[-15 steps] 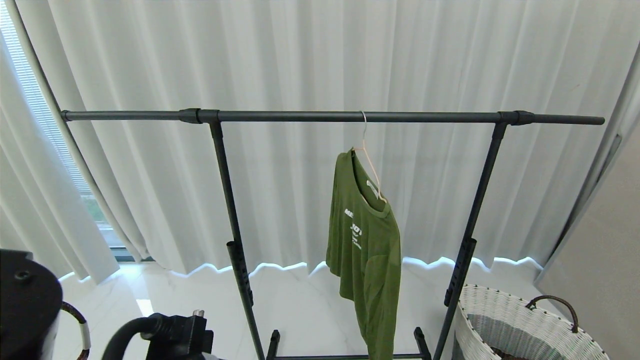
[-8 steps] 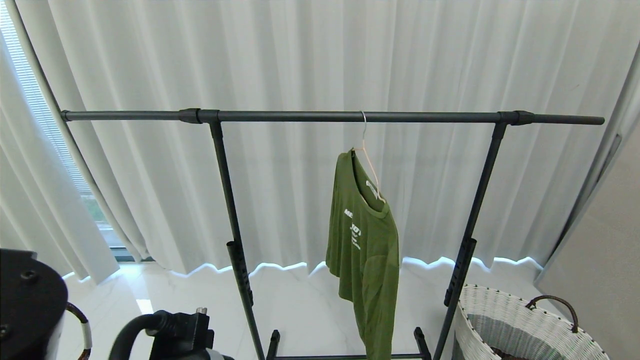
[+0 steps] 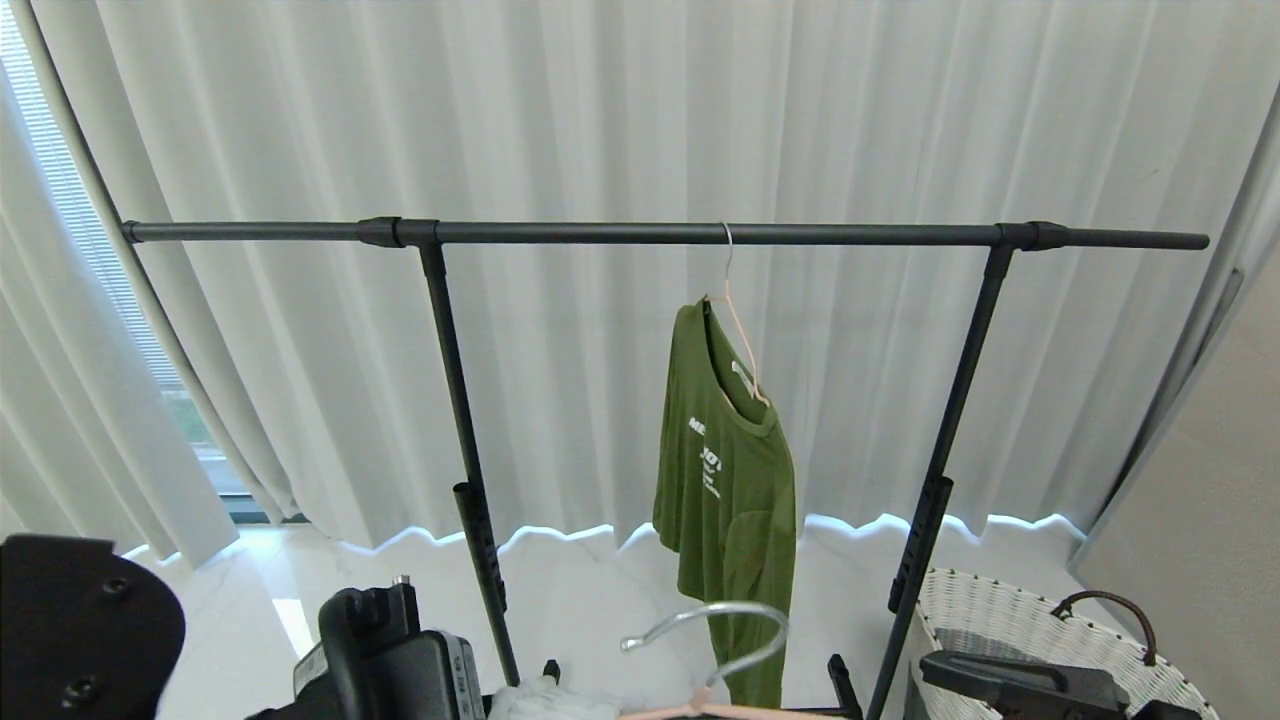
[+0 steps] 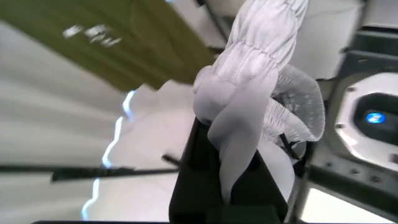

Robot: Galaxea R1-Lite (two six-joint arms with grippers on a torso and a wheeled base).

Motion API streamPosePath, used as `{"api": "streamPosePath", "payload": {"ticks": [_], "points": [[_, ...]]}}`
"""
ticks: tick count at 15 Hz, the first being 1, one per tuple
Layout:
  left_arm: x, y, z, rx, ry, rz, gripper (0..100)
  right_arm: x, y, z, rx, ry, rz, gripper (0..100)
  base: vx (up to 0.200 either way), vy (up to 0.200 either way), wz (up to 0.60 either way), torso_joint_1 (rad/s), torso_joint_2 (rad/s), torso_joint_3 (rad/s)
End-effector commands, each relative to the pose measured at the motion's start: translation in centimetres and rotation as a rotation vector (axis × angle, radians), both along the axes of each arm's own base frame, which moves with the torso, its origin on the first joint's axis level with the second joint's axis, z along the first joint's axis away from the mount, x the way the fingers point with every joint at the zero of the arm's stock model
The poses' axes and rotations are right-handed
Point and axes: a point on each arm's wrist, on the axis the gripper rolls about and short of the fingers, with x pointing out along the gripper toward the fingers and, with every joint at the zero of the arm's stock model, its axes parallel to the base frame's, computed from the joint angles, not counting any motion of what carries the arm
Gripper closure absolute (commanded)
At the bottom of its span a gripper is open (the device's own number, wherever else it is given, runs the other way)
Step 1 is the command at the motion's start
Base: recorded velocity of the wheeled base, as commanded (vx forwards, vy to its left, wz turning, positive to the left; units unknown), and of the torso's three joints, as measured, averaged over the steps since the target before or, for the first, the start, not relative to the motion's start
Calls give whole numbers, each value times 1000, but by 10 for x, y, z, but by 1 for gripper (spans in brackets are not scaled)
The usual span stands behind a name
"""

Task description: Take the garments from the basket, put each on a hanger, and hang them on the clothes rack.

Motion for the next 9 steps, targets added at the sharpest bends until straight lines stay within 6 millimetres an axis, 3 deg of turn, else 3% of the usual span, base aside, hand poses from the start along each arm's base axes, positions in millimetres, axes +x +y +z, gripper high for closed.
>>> {"api": "streamPosePath", "payload": {"ticks": [1, 4, 7, 9], "points": [[5, 7, 0, 13, -26, 109, 100, 11, 3, -7, -30, 48, -64, 0, 0, 0, 0, 0, 0, 0], [16, 6, 10, -101, 16, 319, 100, 27, 11, -18, -68, 140, -152, 0, 0, 0, 0, 0, 0, 0], [24, 7, 22, -189, 32, 410, 100, 36, 26, -27, -68, 270, -186, 0, 0, 0, 0, 0, 0, 0], [33, 11, 36, -238, 5, 459, 100, 45, 40, -48, -152, 379, -254, 0, 0, 0, 0, 0, 0, 0]]}}
